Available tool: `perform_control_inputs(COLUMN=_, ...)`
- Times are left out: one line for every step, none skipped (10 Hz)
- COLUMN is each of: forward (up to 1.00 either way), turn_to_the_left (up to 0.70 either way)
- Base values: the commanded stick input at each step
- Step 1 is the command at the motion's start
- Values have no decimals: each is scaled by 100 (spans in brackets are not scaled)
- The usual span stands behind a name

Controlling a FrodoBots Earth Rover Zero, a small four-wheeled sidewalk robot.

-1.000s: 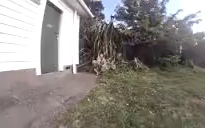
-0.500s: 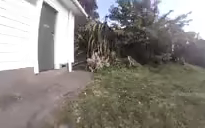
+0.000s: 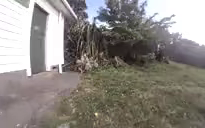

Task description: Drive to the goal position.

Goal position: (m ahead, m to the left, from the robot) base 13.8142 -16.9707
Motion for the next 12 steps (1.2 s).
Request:
perform_control_inputs(forward=0, turn_to_the_left=6)
perform_control_inputs(forward=0, turn_to_the_left=6)
perform_control_inputs(forward=0, turn_to_the_left=6)
perform_control_inputs(forward=0, turn_to_the_left=6)
perform_control_inputs(forward=-16, turn_to_the_left=6)
perform_control_inputs(forward=-43, turn_to_the_left=20)
perform_control_inputs(forward=-69, turn_to_the_left=35)
perform_control_inputs(forward=-70, turn_to_the_left=35)
perform_control_inputs(forward=-70, turn_to_the_left=35)
perform_control_inputs(forward=-70, turn_to_the_left=35)
perform_control_inputs(forward=-70, turn_to_the_left=35)
perform_control_inputs(forward=-70, turn_to_the_left=35)
